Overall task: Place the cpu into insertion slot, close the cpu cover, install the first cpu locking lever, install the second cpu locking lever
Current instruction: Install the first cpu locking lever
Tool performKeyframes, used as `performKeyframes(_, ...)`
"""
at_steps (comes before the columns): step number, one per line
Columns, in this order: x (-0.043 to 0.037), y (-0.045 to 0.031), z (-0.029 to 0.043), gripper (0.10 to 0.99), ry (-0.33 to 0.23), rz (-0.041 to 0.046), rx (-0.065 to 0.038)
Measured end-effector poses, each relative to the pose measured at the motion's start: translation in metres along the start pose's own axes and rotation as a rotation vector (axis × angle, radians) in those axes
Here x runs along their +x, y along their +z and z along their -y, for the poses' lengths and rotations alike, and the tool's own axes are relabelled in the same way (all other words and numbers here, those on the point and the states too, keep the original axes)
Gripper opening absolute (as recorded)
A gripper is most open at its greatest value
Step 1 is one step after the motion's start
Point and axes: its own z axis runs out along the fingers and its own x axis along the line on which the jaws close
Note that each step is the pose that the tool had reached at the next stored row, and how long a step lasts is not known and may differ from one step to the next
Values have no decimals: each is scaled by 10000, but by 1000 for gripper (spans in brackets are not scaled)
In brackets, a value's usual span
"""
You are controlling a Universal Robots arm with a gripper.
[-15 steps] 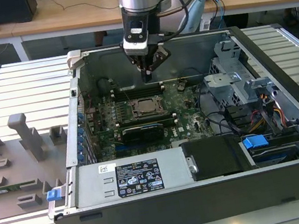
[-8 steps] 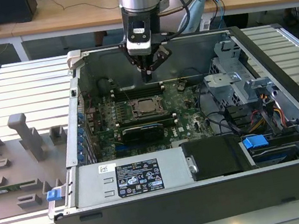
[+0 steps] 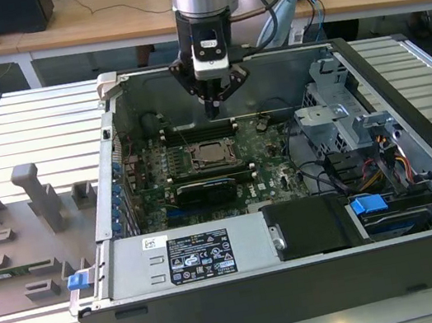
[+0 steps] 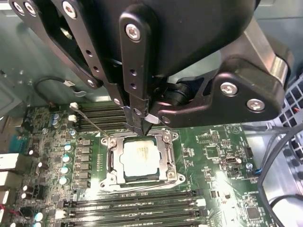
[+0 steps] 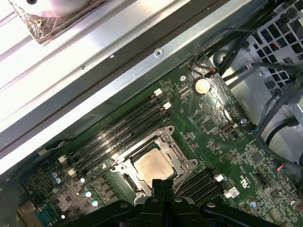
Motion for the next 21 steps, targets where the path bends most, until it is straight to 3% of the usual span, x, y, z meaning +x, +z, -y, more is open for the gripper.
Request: performKeyframes(21,0,0,0,106,-2345,18,-51)
